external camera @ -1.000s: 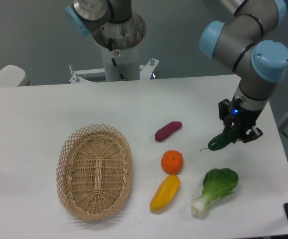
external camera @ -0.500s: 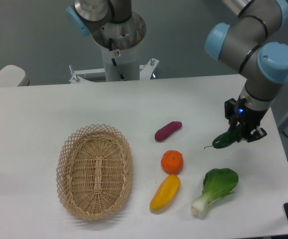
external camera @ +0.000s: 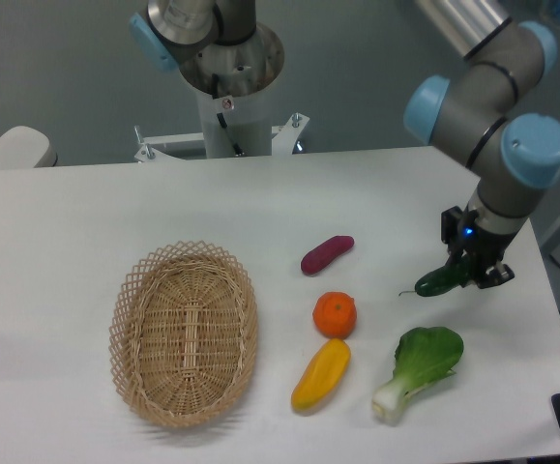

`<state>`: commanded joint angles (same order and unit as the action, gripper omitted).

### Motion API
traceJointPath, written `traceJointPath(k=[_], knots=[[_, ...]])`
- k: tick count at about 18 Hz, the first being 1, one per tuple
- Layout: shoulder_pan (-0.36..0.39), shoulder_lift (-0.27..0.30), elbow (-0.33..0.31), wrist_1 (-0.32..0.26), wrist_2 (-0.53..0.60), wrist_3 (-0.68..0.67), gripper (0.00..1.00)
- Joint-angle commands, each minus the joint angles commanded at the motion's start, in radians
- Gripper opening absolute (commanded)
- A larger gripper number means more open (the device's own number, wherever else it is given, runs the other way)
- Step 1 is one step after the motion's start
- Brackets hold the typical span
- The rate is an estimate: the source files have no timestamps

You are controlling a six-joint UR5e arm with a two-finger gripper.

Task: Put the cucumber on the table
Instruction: 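Lower the held green cucumber down onto the table beside the bok choy, then open the gripper to release the cucumber on the table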

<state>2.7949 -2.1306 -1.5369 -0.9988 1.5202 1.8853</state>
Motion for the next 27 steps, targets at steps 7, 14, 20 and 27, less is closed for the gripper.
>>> traceJointPath(k=[7, 14, 20, 27], knots=[[-0.002, -0.014, -0.040, 0.026, 0.037, -0.003, 0.24], [-0.006, -0.014, -0.045, 0.029, 0.037, -0.006, 0.64], [-0.015, 0.003, 0.009, 0.019, 0.038, -0.014, 1.00], [-0.070, 0.026, 0.139, -0.063, 0.038, -0.175, 1.00]])
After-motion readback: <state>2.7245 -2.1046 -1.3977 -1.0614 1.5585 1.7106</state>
